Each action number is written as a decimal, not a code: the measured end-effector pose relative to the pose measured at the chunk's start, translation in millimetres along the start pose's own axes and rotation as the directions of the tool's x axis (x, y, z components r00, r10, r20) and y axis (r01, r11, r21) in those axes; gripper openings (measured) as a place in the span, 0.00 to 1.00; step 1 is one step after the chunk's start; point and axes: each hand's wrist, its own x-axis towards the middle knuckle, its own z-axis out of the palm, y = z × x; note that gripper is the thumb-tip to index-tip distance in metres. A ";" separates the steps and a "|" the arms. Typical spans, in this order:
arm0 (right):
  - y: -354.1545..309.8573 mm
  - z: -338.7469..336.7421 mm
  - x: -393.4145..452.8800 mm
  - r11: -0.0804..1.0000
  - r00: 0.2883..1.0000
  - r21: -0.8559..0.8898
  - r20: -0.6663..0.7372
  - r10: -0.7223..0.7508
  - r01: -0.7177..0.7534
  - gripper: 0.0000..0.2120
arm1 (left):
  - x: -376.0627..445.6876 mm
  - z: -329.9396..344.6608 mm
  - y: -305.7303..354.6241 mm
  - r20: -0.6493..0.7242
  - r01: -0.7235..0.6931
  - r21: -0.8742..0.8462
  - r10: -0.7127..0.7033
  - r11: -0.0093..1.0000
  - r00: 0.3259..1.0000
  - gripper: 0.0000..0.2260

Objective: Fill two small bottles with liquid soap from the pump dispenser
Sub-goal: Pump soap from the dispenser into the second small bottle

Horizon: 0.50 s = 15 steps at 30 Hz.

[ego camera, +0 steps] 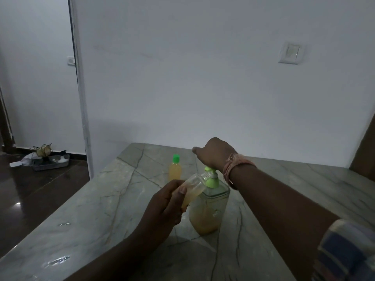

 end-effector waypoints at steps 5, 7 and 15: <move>6.3 5.2 7.5 0.995 0.999 0.090 0.033 0.035 -0.038 0.23 | -0.1 -0.2 -1.3 0.006 -0.013 -0.046 0.013 0.999 1.000 0.17; 7.2 7.3 9.5 0.994 0.999 0.099 0.042 0.034 -0.038 0.23 | -0.2 -1.0 -1.0 -0.012 -0.008 -0.045 0.007 0.999 1.000 0.20; 4.6 6.8 6.4 0.997 0.998 0.069 0.048 0.028 -0.031 0.22 | 0.0 0.9 -1.0 -0.002 -0.030 -0.044 0.030 0.999 1.000 0.24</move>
